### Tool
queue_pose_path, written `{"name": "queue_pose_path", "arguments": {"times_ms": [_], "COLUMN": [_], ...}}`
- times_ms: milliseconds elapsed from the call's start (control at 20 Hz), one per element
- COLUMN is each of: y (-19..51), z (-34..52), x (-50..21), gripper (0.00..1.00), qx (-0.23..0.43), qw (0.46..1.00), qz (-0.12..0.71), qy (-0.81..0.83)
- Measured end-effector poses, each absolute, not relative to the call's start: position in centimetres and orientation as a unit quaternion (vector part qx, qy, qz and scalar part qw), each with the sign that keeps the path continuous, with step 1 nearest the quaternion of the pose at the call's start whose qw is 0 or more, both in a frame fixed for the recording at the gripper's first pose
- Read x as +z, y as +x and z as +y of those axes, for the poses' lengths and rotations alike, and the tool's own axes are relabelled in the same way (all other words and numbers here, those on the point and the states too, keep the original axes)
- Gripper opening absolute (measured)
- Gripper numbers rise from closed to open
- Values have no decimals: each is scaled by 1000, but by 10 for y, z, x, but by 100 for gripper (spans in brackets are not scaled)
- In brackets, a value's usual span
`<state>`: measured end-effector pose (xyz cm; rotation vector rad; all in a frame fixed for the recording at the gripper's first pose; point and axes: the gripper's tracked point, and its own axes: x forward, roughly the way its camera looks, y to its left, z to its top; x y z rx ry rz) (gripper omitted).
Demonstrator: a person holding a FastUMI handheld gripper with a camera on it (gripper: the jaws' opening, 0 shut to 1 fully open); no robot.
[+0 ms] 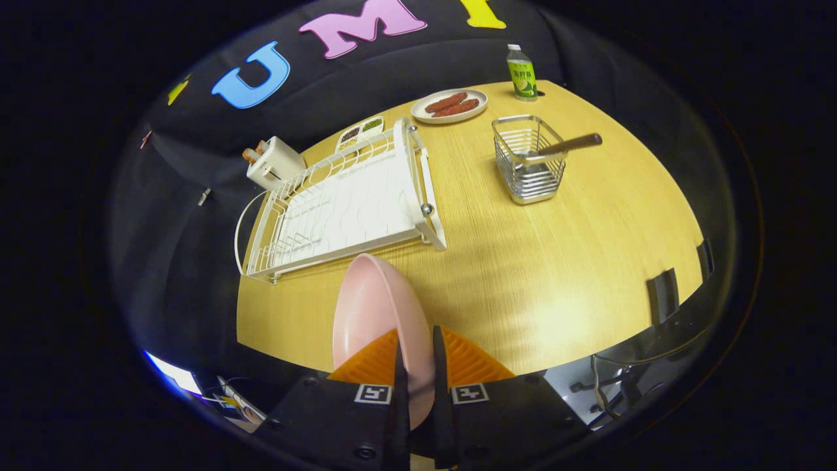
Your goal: Take the plate from the dish rack, then take the spoon from the basket and place it into the plate.
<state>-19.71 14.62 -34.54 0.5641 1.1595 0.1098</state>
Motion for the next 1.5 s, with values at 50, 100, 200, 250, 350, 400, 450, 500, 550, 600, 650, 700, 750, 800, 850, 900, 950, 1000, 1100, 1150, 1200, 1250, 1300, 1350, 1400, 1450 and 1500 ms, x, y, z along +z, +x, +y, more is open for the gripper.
{"name": "queue_pose_path", "arguments": {"times_ms": [50, 100, 200, 250, 350, 400, 450, 500, 550, 600, 650, 700, 750, 800, 850, 900, 950, 1000, 1100, 1150, 1200, 1250, 1300, 1350, 1400, 1450, 1500], "y": [-197, -196, -191, -187, -184, -184, -180, -180, -176, -177, -176, -178, -178, -179, -178, -176, -173, -170, -165, -162, -159, -155, -153, -149, -146, -143, -138], "z": [151, 154, 161, 164, 164, 164, 166, 166, 166, 163, 160, 156, 149, 140, 136, 137, 136, 132, 123, 117, 111, 104, 95, 85, 76, 65, 56], "x": [-352, -355, -360, -364, -372, -376, -379, -381, -386, -385, -389, -395, -401, -405, -405, -400, -396, -395, -393, -389, -385, -380, -374, -368, -360, -348, -337], "gripper": [18, 18, 18, 18, 18, 18, 18, 18, 18, 19, 19, 22, 25, 28, 27, 32, 37, 43, 59, 65, 78, 85, 93, 94, 94, 94, 94], "qx": [54, 58, 73, 78, 79, 83, 84, 82, 78, 73, 63, 52, 41, 31, 27, 28, 26, 23, 15, 10, 5, 0, -5, -9, -13, -16, -20], "qw": [793, 790, 788, 786, 791, 792, 793, 791, 790, 790, 791, 793, 798, 804, 809, 811, 813, 818, 828, 834, 840, 847, 854, 863, 871, 879, 887], "qz": [542, 543, 540, 541, 541, 543, 539, 540, 538, 536, 536, 540, 544, 546, 542, 537, 531, 526, 517, 508, 500, 491, 481, 469, 457, 444, 429], "qy": [273, 278, 286, 289, 274, 267, 272, 276, 283, 288, 287, 276, 256, 235, 227, 232, 237, 232, 217, 214, 210, 204, 196, 188, 181, 175, 168]}}
